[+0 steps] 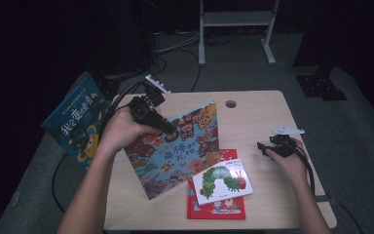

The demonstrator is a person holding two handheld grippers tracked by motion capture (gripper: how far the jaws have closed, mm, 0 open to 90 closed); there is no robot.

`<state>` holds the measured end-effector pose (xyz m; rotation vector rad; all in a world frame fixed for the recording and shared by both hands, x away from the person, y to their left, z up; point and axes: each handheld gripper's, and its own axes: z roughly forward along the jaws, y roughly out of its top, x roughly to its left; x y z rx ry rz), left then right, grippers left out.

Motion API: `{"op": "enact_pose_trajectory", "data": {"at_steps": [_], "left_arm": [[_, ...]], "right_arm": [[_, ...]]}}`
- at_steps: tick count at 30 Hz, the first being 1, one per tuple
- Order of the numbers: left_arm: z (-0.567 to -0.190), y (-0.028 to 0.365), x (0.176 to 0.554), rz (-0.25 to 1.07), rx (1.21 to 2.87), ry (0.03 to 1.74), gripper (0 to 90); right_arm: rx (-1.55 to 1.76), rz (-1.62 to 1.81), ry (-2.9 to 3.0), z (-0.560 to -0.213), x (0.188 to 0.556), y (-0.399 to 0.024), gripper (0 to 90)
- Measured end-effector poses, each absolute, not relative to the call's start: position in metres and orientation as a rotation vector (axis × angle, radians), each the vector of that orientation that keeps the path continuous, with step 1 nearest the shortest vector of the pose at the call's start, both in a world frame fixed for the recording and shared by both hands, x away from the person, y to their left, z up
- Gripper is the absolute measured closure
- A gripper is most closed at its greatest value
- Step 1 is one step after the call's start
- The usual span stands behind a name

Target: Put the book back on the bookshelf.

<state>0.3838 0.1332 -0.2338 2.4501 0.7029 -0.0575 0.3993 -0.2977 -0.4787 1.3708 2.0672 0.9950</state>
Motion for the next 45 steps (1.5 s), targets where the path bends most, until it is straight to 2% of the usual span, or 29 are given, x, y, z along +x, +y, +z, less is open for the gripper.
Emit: {"op": "enact_pose_trajectory", "data": {"at_steps": [13,20,34,45], "left_arm": [[-0.227,0.181,0.369,0.004,2.434,0.816,80.2],[-0.226,0.212,0.358,0.074,2.419,0.892,80.1],[-0.222,0.283,0.342,0.113,2.309,1.055,80.1],[-0.219,0.317,0.333,0.153,2.241,1.158,80.1]], "right_arm": [[1.406,0.956,2.096,-0.500,0.411,-0.291,33.4],[1.424,0.943,2.080,-0.502,0.412,-0.291,21.2],[1.430,0.935,2.083,-0.503,0.413,-0.291,17.6],[1.431,0.935,2.083,-0.503,0.413,-0.291,17.6]]}}
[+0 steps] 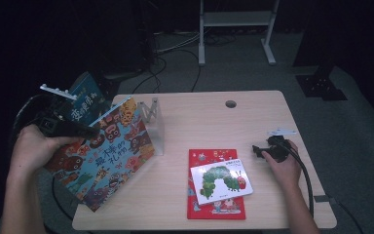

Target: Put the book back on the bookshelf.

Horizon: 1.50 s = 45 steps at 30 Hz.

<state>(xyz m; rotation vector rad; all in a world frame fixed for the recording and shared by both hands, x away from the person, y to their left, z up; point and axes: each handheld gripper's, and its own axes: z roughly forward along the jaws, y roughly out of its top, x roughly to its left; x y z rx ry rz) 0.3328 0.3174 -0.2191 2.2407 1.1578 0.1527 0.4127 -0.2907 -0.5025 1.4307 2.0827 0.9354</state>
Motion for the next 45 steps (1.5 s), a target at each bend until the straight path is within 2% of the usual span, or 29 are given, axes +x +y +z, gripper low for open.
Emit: {"op": "enact_pose_trajectory", "data": {"at_steps": [13,19,33,45], "left_arm": [[-0.223,0.370,0.318,0.207,2.160,1.313,80.1],[-0.224,0.382,0.316,0.256,2.136,1.392,80.1],[-0.228,0.361,0.338,0.363,2.101,1.491,80.3],[-0.232,0.349,0.359,0.393,2.074,1.527,80.4]], "right_arm": [[1.431,0.935,2.082,-0.503,0.413,-0.291,17.7],[1.431,0.935,2.082,-0.503,0.413,-0.291,17.8],[1.431,0.935,2.082,-0.503,0.413,-0.291,17.8],[1.431,0.935,2.082,-0.503,0.413,-0.291,17.8]]}}
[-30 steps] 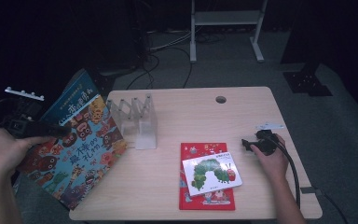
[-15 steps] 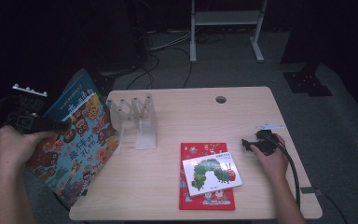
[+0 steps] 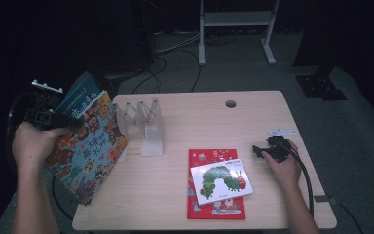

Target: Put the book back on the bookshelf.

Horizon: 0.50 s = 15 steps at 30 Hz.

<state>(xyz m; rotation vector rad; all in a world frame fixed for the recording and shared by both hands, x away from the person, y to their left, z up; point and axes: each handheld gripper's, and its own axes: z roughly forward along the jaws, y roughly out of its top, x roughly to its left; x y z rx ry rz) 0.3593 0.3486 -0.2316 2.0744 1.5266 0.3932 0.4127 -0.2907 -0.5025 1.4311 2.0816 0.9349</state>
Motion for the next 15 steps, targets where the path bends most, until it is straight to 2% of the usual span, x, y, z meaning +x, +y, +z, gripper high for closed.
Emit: {"op": "enact_pose_trajectory", "data": {"at_steps": [15], "left_arm": [[-0.240,0.348,0.374,0.451,2.017,1.592,80.3]], "right_arm": [[1.431,0.935,2.082,-0.503,0.413,-0.291,17.8]]}}
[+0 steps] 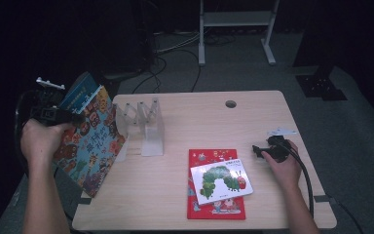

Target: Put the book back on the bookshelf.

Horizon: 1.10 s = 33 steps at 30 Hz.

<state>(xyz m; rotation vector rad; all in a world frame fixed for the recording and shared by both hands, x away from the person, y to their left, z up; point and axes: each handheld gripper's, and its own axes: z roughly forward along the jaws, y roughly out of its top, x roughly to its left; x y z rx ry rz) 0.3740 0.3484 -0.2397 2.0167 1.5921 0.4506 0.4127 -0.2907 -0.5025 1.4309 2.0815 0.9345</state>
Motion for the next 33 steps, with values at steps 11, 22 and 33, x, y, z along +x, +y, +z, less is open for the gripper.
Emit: {"op": "enact_pose_trajectory", "data": {"at_steps": [11,22,33], "left_arm": [[-0.242,0.352,0.373,0.431,2.020,1.591,80.0],[-0.218,0.352,0.367,0.471,2.015,1.556,79.8],[-0.214,0.333,0.365,0.415,2.086,1.454,88.3]], "right_arm": [[1.431,0.934,2.081,-0.503,0.413,-0.291,17.7],[1.431,0.935,2.081,-0.503,0.413,-0.291,17.7],[1.431,0.934,2.081,-0.503,0.413,-0.291,17.8]]}}
